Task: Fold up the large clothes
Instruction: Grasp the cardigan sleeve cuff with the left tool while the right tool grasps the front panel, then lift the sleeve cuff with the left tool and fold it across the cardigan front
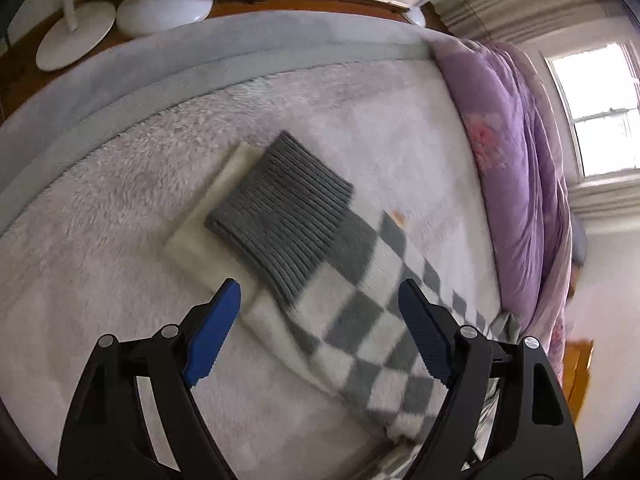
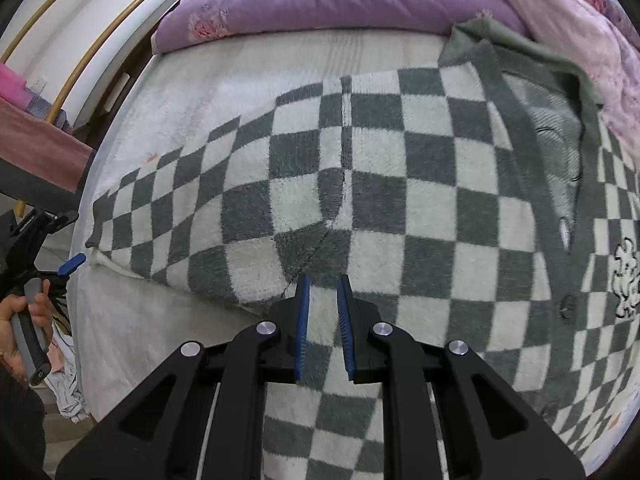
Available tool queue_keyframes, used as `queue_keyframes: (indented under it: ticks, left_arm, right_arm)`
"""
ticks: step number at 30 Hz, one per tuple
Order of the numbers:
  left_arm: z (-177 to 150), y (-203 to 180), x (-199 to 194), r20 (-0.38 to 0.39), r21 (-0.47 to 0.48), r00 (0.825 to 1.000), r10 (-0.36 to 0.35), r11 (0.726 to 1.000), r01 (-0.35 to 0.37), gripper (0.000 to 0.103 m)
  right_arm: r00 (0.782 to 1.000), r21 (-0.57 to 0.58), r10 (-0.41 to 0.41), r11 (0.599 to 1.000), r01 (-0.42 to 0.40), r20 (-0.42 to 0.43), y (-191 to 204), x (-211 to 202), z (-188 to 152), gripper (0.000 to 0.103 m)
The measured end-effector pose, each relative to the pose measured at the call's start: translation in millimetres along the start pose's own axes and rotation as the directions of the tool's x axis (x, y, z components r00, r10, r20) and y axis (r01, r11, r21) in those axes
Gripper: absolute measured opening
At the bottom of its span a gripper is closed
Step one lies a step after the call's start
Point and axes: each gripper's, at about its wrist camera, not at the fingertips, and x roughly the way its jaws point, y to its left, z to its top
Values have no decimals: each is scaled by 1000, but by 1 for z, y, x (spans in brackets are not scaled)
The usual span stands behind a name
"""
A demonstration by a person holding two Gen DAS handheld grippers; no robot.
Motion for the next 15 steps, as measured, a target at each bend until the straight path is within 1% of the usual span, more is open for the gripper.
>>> queue_keyframes:
  ticks: [2,5,8,10,12,13,14,15]
  left_arm:
    - [7,5,5,3,-20,1000,-6,1000,6,81]
    - [14,9,18,-12,-25,1000,6,1000,-6,81]
    - [20,10,34,-28,-20,999,38,999,-38,77]
    - [24,11,39,-19,-12,998,56,998,-56,74]
    - [27,7,39,7,4,996,93,996,-93,50]
    - [29,8,40,10,9,995,103,995,-103,44]
    - [31,8,38,15,9,994,105,994,-105,32]
    - [32,7,34,27,18,993,112,994,-112,16]
  right_arm:
    - [1000,6,3,1000,-3,4,-1,5,2,14]
    - [1000,39,13,999,-13,7,-7,12,7,15]
    - [1000,76,15,997,-16,6,-13,21,12,15]
    - [1000,99,31,995,-31,4,-17,27,15,14]
    - [999,106,51,993,-53,16,-16,31,20,14]
    - [998,104,67,992,-68,17,-15,35,23,11]
    - [996,104,90,990,-91,15,-14,38,26,5]
    - [995,99,100,990,-101,15,-11,41,28,4]
